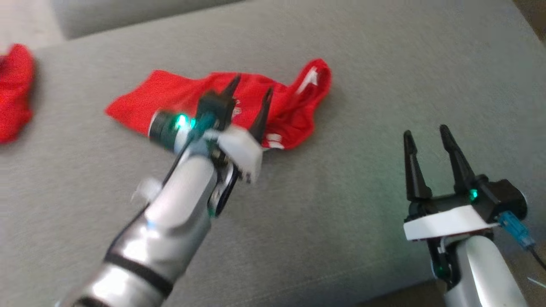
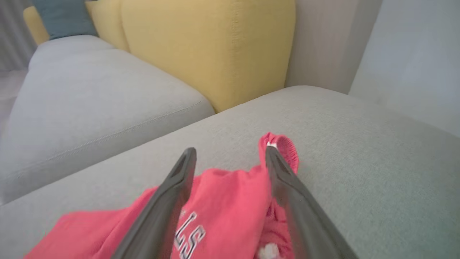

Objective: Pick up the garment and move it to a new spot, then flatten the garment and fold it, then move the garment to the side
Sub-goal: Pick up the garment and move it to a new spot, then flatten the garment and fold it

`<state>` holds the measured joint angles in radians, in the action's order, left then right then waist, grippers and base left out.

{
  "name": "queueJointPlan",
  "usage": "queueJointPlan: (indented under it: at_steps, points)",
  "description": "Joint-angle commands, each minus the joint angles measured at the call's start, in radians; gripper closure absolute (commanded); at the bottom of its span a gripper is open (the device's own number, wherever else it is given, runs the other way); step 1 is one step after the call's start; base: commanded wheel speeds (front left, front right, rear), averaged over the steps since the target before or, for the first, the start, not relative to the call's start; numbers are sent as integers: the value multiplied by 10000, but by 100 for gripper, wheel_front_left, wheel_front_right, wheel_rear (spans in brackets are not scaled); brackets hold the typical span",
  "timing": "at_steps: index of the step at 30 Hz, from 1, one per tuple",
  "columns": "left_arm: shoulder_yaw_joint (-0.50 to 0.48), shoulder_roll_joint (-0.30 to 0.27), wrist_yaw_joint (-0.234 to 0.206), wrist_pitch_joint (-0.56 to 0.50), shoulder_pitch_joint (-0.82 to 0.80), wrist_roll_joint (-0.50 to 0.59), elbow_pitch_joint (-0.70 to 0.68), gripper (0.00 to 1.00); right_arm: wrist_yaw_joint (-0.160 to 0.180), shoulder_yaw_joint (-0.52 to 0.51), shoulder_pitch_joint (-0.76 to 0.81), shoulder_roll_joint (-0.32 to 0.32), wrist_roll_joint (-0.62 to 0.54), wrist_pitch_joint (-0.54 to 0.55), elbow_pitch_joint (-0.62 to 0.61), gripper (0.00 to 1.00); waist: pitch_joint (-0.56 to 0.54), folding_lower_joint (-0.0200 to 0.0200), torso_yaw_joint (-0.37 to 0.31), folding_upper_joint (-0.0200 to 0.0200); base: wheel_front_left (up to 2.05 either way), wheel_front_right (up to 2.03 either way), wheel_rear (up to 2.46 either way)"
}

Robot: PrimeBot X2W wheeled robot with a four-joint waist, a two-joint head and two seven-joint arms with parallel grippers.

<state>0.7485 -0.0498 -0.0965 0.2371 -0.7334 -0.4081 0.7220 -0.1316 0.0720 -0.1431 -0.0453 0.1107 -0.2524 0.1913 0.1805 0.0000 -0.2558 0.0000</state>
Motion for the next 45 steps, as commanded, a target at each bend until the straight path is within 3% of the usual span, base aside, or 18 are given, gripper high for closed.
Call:
queueJointPlan:
  at_steps: [1, 11, 16, 28, 45]
  points:
    - [-427, -255, -89, 116, -124, -53, -388, 0, 9, 140, 41, -49, -72, -93, -273, 0, -594, 0, 607, 0, 0, 0, 0]
    - [-2317, -1218, -1340, 243, 3510, 61, -3880, 0, 9, -360, 523, -49, -421, -93, -72, 0, -1620, 0, 1731, 0, 0, 0, 0]
    - [-3133, -1366, -1638, 245, 5377, 450, -5382, 0, 9, -225, 718, -49, -297, -93, 44, 0, -1797, 0, 1918, 0, 0, 0, 0]
    - [-4374, -875, -1383, 246, 7974, 1195, -6625, 0, 9, 143, 1248, -49, 73, -93, 47, 0, -1948, 0, 2032, 0, 0, 0, 0]
    - [-5186, -231, -775, 246, 8414, 1833, -6576, 0, 9, 202, 1260, -49, 177, -93, 149, 0, -1885, 0, 2159, 0, 0, 0, 0]
